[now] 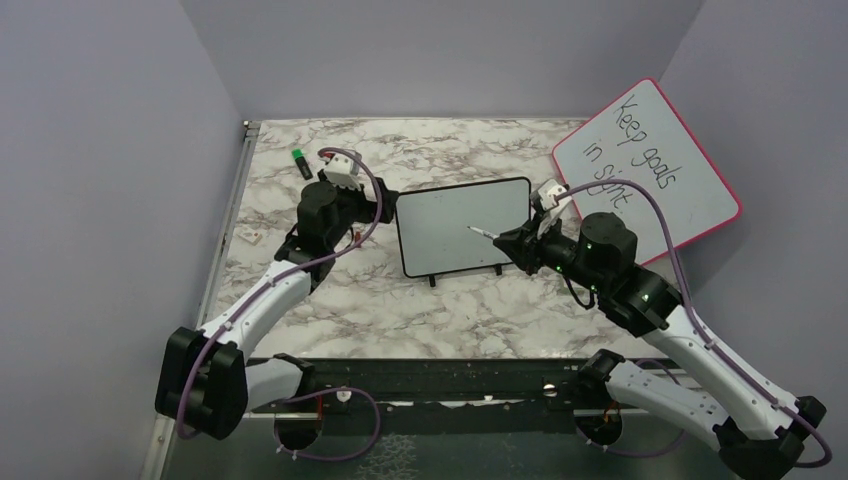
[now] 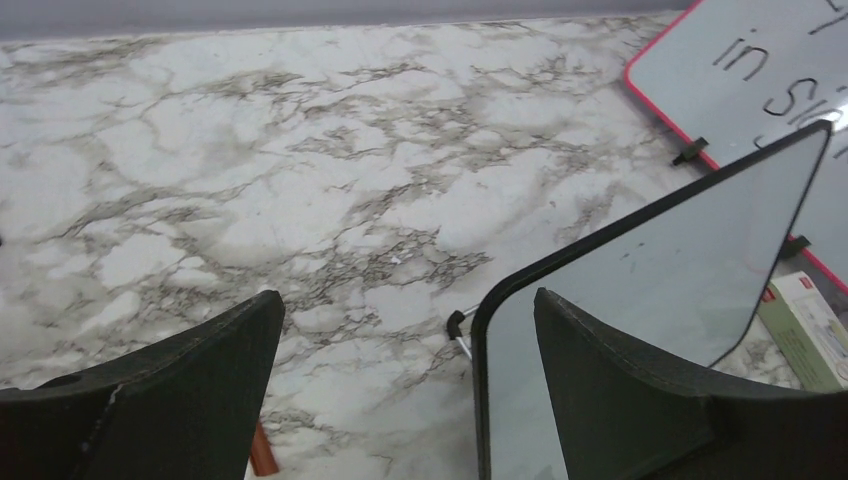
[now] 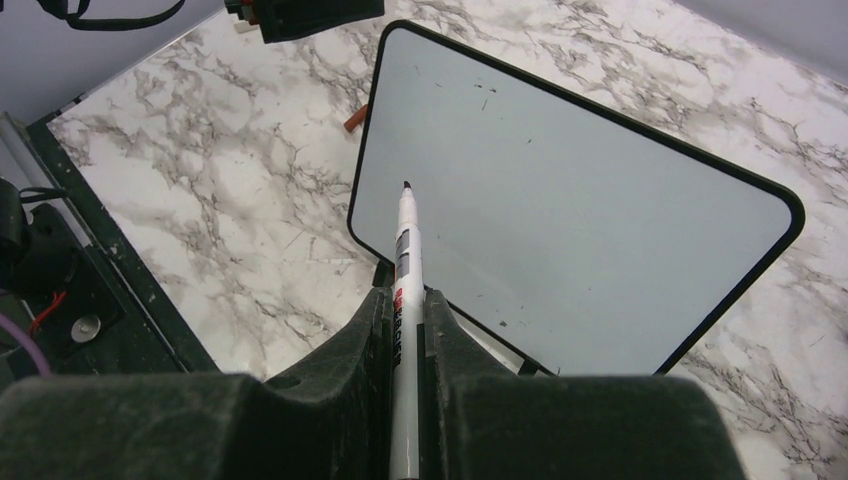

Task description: Write a sentence on the whiteboard

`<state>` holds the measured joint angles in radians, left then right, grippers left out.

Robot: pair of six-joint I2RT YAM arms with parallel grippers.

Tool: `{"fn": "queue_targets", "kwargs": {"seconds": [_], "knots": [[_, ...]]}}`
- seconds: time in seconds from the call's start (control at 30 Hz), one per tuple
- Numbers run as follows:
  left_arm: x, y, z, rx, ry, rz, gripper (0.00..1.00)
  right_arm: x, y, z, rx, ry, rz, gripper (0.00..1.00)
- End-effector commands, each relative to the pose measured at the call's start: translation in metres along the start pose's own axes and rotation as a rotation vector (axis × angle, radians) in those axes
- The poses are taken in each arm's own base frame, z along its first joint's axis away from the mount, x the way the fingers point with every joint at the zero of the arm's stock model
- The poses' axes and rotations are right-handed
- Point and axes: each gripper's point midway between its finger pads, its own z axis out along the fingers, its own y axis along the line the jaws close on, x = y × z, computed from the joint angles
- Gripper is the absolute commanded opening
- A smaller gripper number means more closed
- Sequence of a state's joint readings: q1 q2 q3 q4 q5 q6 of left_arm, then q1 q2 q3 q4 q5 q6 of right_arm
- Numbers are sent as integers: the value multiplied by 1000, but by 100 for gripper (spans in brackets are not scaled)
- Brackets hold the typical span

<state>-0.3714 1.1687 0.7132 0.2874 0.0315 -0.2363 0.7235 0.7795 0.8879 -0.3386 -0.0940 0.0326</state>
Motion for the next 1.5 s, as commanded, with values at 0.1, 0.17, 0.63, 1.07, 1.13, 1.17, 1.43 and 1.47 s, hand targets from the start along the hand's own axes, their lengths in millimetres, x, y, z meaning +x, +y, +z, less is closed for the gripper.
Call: {"fn": "queue_targets", "kwargs": {"seconds": [0.1, 0.17, 0.63, 1.07, 1.13, 1.17, 1.43, 1.47], "knots": [[-19, -51, 7, 340, -13, 117, 92, -17, -1, 2, 7, -39, -15, 1], [-15, -58, 9, 403, 5, 137, 90, -15, -1, 4, 2, -33, -16, 1], [0, -66, 23, 695, 89, 137, 78, -8, 0, 9, -10, -21, -25, 1], [13, -75, 30, 911, 144, 97, 44, -8, 1, 8, -12, -26, -26, 1], [14, -75, 28, 915, 144, 100, 37, -8, 1, 9, -14, -24, -26, 1], [15, -75, 27, 916, 145, 99, 34, -8, 2, 9, -18, -26, -26, 1], [23, -77, 12, 910, 159, 78, 7, -1, 7, 17, -54, 0, -24, 1], [25, -76, 9, 900, 161, 73, 5, 1, 7, 19, -58, 3, -23, 1]]}}
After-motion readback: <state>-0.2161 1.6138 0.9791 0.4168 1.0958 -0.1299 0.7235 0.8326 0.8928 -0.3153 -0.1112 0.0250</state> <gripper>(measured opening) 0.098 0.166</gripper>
